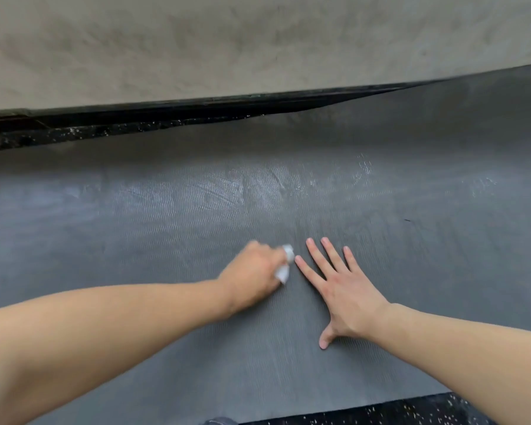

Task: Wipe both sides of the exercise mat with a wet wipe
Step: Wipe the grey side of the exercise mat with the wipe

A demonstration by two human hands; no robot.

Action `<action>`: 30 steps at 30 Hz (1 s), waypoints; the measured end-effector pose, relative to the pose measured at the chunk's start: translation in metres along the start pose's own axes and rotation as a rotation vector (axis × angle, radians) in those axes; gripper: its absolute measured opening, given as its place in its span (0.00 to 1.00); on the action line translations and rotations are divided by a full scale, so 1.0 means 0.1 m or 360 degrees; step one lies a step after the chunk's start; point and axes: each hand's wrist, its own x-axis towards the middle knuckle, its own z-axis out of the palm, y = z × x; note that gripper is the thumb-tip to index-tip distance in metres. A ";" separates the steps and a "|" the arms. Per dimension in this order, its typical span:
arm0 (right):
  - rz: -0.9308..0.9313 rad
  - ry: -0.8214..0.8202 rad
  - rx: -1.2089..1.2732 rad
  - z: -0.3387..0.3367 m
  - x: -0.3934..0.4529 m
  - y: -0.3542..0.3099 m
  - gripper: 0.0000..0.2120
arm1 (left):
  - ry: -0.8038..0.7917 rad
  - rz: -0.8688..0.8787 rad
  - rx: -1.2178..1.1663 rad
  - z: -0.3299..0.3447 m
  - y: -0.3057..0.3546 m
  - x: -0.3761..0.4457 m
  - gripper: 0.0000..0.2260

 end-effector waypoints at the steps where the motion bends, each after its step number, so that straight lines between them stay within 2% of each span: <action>1: 0.0004 -0.0005 0.0012 0.00 0.00 0.00 0.81 | -0.0112 0.0212 -0.0005 0.11 0.23 -0.09 0.06; 3: 0.0011 0.0013 0.0029 0.00 0.00 0.02 0.81 | -0.0365 0.0601 0.0034 0.20 0.49 -0.19 0.08; 5: -0.0002 0.0010 0.0028 0.01 0.01 0.02 0.81 | -0.0353 0.0744 0.0066 0.17 0.36 -0.11 0.07; 6: -0.0004 0.0008 0.0032 0.02 0.00 0.02 0.81 | -0.0248 0.0659 0.0099 0.14 0.28 -0.07 0.06; 9: 0.0004 0.0031 0.0043 0.04 0.01 0.01 0.80 | 0.0184 0.0044 -0.0032 0.19 0.28 -0.07 0.05; 10: -0.0001 0.0040 0.0039 0.04 0.02 0.02 0.79 | 0.0213 -0.0060 -0.0126 0.28 0.43 -0.14 0.06; 11: -0.0013 0.0050 0.0032 0.05 0.02 0.02 0.78 | 0.0186 -0.0058 -0.0165 0.43 0.66 -0.26 0.06; 13: -0.0043 0.0071 0.0018 0.06 0.00 0.02 0.75 | 0.0013 0.0168 -0.0050 0.64 1.07 -0.53 0.07; 15: -0.0095 0.0064 -0.0009 0.08 -0.06 0.04 0.74 | -0.0061 0.0231 0.0094 0.62 1.01 -0.64 0.06; 17: -0.0151 0.0029 -0.0054 0.11 -0.17 0.09 0.75 | 0.0057 0.0058 0.0149 0.49 0.77 -0.63 0.05; 19: -0.0179 -0.0025 -0.0088 0.15 -0.31 0.15 0.75 | 0.0280 -0.0304 0.0015 0.37 0.61 -0.66 0.05; 20: -0.0167 -0.0048 -0.0098 0.18 -0.39 0.18 0.75 | 0.0329 -0.0377 -0.0052 0.38 0.67 -0.69 0.04; 21: -0.0143 -0.0071 -0.0101 0.21 -0.47 0.21 0.75 | 0.0288 -0.0364 -0.0100 0.46 0.84 -0.74 0.05; 22: -0.0108 -0.0093 -0.0092 0.23 -0.54 0.24 0.75 | 0.0163 -0.0222 -0.0119 0.56 1.08 -0.81 0.07; 24: -0.0063 -0.0111 -0.0072 0.29 -0.68 0.31 0.74 | -0.0158 0.0328 0.0036 0.72 1.49 -0.93 0.10; 25: -0.0071 -0.0106 -0.0083 0.31 -0.72 0.37 0.74 | -0.0298 0.0476 0.0077 0.74 1.56 -0.97 0.10; 27: -0.0133 -0.0114 -0.0143 0.33 -0.80 0.49 0.74 | -0.0272 0.0426 0.0108 0.77 1.46 -0.97 0.08; 29: -0.0205 -0.0132 -0.0155 0.36 -0.82 0.61 0.75 | -0.0033 0.0122 0.0068 0.73 1.28 -0.95 0.06; 30: -0.0230 -0.0125 -0.0146 0.36 -0.81 0.66 0.75 | -0.0006 -0.0024 0.0014 0.71 1.25 -0.94 0.07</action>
